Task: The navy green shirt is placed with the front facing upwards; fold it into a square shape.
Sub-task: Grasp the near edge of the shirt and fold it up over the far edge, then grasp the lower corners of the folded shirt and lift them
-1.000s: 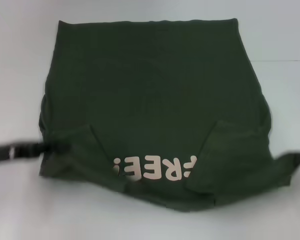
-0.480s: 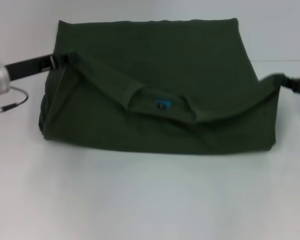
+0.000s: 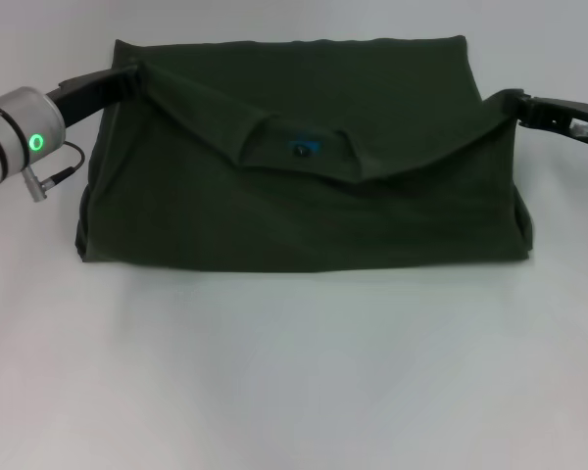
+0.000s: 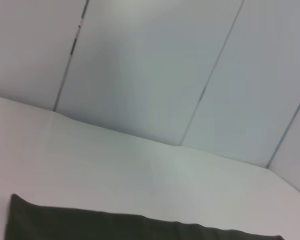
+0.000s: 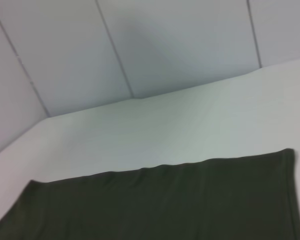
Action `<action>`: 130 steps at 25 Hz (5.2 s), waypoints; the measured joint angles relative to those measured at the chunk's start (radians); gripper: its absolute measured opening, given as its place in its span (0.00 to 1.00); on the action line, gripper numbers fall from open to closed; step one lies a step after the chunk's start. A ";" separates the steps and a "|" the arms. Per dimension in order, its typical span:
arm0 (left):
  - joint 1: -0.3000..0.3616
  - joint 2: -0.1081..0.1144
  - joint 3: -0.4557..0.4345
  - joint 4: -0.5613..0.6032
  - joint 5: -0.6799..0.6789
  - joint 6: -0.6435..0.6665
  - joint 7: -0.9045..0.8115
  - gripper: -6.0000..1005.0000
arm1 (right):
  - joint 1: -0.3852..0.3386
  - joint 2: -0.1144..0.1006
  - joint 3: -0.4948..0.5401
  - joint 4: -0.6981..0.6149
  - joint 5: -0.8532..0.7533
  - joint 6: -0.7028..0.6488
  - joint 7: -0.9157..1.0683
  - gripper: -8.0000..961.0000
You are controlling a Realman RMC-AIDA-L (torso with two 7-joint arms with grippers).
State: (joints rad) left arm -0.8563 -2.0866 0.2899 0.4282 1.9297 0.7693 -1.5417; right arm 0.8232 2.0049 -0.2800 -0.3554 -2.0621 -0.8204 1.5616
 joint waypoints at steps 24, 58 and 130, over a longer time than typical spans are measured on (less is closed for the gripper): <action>0.005 -0.063 -0.001 -0.113 -0.143 -0.172 0.324 0.06 | 0.021 0.079 -0.004 0.086 0.112 0.247 -0.211 0.19; 0.370 -0.074 0.171 0.237 -0.147 0.362 0.021 0.72 | -0.250 -0.014 -0.198 -0.132 0.144 -0.461 0.156 0.84; 0.404 -0.078 0.320 0.220 0.012 0.136 0.333 0.10 | -0.270 -0.010 -0.182 -0.129 0.144 -0.397 0.214 0.84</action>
State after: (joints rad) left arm -0.4526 -2.1651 0.6101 0.6480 1.9420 0.9056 -1.2086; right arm 0.5534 1.9949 -0.4619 -0.4843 -1.9178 -1.2178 1.7752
